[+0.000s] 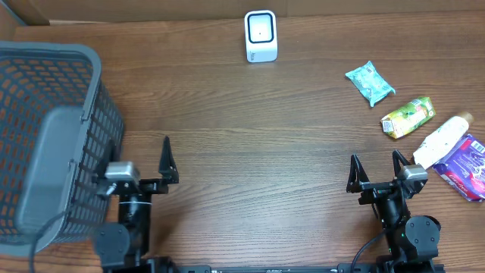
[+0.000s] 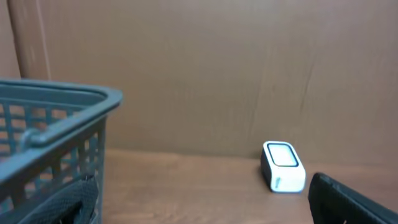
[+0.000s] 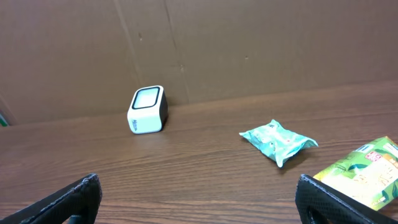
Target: Scan the item barcode
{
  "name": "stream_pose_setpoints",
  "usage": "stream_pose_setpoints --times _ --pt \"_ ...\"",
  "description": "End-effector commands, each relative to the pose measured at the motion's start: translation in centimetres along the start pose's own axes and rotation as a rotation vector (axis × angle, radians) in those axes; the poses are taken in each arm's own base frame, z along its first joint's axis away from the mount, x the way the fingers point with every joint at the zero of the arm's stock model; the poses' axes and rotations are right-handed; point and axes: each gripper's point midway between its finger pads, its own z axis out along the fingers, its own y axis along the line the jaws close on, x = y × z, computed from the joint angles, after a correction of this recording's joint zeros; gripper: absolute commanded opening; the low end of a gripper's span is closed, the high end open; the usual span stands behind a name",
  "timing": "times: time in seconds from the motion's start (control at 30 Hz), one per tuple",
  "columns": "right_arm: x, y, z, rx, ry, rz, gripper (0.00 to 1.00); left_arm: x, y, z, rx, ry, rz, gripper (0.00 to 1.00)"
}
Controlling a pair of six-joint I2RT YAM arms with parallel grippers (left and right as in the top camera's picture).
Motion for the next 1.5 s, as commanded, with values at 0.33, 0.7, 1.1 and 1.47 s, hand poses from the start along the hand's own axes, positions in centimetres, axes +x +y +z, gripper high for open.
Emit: stream_pose_setpoints --times 0.33,0.7,1.1,1.47 --pt "0.1 0.0 0.0 0.001 -0.005 -0.007 1.0 8.0 -0.1 -1.4 0.042 0.079 0.231 0.99" --pt "0.1 0.0 0.0 0.001 -0.005 -0.007 1.0 10.9 0.2 -1.7 0.041 0.197 0.168 1.0" --pt "0.1 0.0 0.0 0.001 -0.005 -0.007 1.0 10.9 0.2 -1.7 0.041 0.197 0.168 1.0" --pt "0.1 0.0 0.0 0.001 -0.005 -0.007 1.0 10.9 0.2 -1.7 0.041 0.197 0.168 1.0"
